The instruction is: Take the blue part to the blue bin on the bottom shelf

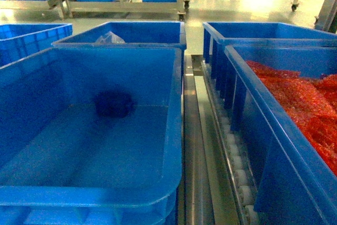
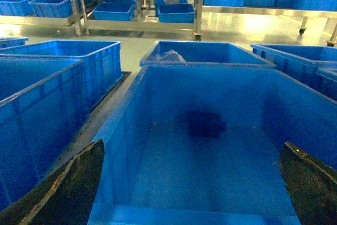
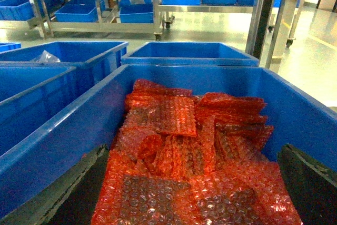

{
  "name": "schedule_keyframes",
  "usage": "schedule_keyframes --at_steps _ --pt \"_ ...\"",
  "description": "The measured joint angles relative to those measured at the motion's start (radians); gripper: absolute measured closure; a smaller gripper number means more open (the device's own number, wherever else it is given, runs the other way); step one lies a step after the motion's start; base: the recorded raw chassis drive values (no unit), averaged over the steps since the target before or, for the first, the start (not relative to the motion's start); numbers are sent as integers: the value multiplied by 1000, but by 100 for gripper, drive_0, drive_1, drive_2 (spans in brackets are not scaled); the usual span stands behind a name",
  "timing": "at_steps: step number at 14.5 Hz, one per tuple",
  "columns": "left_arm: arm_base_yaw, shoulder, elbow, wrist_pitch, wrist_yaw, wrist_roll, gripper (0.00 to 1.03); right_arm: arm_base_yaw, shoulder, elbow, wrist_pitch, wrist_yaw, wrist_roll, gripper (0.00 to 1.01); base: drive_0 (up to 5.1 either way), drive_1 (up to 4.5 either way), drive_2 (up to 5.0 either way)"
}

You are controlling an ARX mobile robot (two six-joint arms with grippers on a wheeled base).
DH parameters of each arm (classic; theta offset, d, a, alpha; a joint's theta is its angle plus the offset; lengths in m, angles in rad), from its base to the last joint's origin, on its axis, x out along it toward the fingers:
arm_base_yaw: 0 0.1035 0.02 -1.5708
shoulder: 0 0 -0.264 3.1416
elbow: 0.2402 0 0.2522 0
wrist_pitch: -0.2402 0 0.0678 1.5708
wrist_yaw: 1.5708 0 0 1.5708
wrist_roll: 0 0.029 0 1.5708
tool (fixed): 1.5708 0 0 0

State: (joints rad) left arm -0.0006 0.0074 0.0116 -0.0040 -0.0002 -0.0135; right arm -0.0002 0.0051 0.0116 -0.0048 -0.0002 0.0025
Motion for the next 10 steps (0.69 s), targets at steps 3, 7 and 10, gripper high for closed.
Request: schedule_keyframes --at_steps 3,7,10 --pt "0 0 0 0 0 0 5 0 0 0 0 0 0 3 0 0 0" --pt "0 0 0 0 0 0 5 0 0 0 0 0 0 3 0 0 0" --pt "0 0 0 0 0 0 5 0 0 0 0 0 0 3 0 0 0"
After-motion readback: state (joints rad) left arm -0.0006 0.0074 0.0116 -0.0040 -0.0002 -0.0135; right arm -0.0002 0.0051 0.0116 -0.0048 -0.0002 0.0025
